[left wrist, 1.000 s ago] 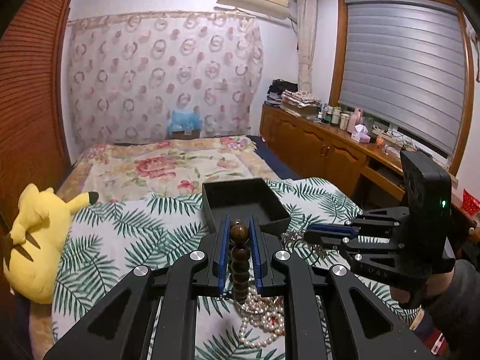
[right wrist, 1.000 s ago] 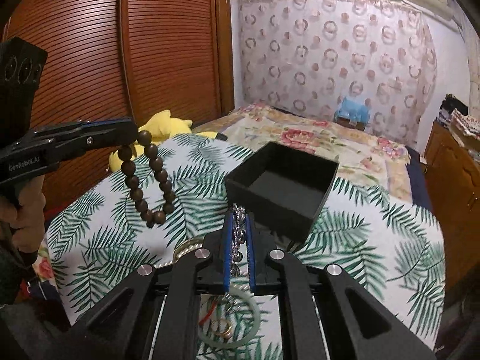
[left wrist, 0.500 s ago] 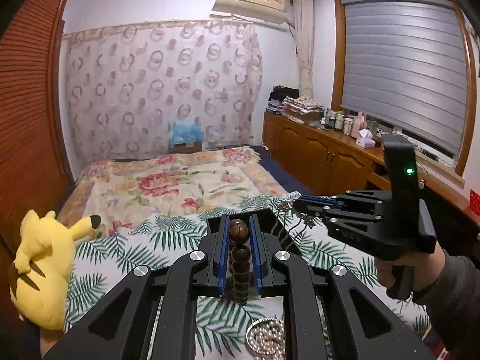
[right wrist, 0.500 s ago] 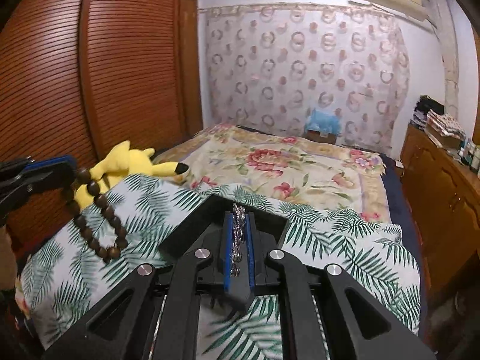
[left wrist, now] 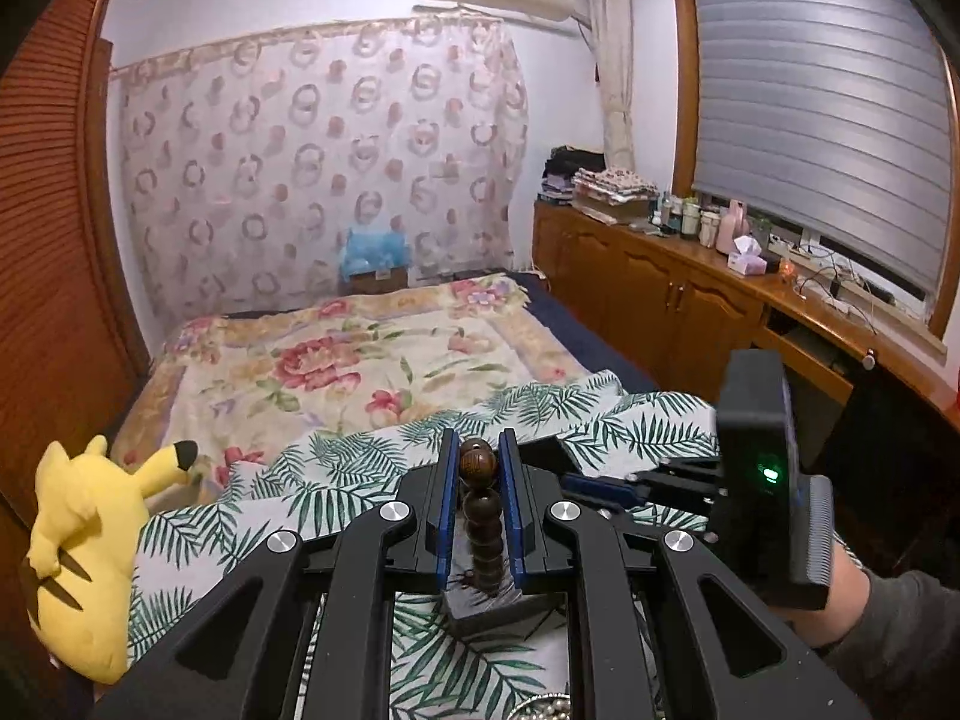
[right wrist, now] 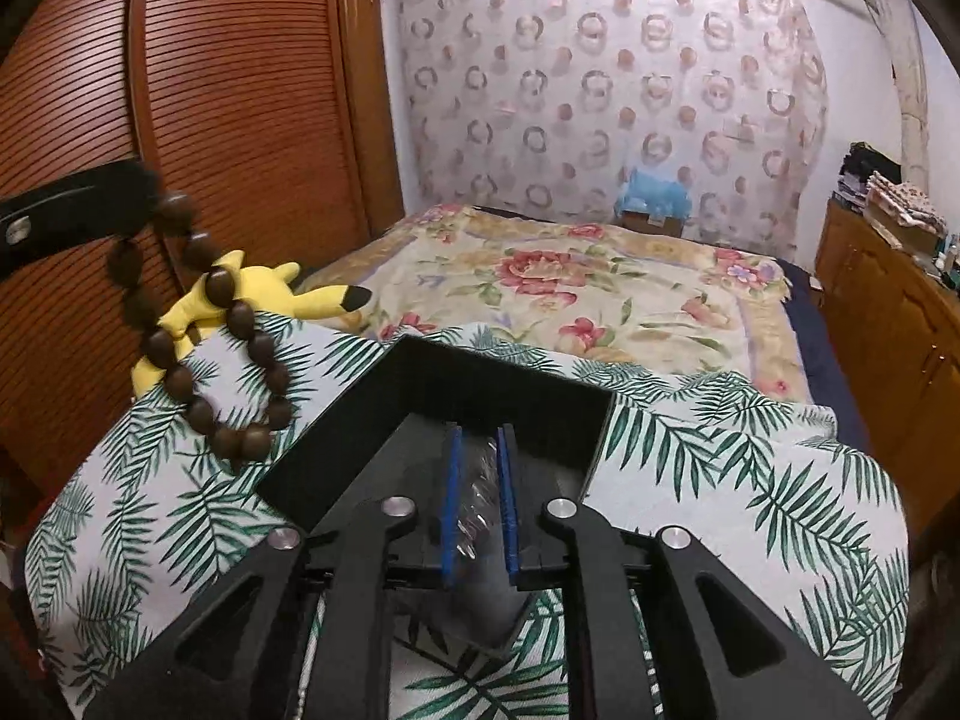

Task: Organize jewelry
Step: 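Carry both held pieces over the black box and open both tools inside it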

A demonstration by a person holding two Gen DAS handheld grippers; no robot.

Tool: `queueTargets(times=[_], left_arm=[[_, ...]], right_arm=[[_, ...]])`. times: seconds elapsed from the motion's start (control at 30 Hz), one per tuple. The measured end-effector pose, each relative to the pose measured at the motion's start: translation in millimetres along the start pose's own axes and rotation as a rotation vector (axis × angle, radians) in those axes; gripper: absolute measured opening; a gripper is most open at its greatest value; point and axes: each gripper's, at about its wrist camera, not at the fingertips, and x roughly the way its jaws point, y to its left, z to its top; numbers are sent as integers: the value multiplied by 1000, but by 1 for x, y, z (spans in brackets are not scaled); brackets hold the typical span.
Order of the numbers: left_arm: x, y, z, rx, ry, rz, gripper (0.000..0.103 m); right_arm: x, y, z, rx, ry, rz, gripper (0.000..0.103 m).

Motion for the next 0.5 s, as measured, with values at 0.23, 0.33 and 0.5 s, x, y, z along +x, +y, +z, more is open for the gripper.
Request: queueTargets(times=[0.23, 0.33, 0.5], left_arm=[[22, -9, 3, 13, 28, -9, 12], [35, -11, 3, 19, 42, -7, 12], [53, -18, -2, 29, 69, 2, 12]], right_arm=[[-27, -13, -15, 12, -19, 2, 18], [-38, -16, -23, 13, -26, 6, 18], [-48, -17, -35, 16, -18, 10, 20]])
